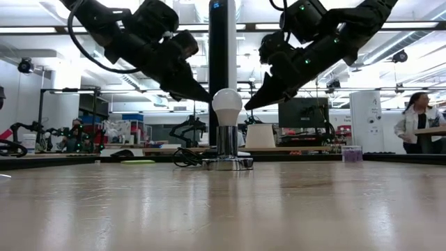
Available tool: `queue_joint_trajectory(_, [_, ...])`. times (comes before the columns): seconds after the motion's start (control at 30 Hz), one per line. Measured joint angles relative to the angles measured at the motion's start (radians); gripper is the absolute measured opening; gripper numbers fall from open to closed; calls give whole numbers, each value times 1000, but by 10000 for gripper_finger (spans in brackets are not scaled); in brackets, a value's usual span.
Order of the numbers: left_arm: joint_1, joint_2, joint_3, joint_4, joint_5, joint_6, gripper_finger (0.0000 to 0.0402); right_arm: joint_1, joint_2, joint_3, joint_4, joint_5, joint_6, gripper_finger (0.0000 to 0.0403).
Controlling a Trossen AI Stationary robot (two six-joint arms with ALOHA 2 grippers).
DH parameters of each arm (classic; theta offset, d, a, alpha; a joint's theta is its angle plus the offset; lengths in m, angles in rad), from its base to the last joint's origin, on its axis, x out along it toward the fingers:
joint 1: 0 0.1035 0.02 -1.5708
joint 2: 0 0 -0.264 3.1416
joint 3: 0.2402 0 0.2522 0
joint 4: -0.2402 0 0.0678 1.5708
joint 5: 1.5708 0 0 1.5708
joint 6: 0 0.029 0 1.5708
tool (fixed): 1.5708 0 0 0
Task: Screw lightbulb
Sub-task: Insert the lightbulb into the lamp
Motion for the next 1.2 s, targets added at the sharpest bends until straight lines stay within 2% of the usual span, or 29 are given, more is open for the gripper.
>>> queue_joint_trajectory(0.47, [0,25,0,11,-30,-2,0,10,0,-1,24,-47,-2,0])
queue_joint_trajectory(0.73, [0,16,0,-46,-28,-8,0,10,0,-1,-28,33,-3,0])
queue_joint_trajectory(1.2, [0,16,0,14,-29,1,0,9,0,10,-9,7,-18,0])
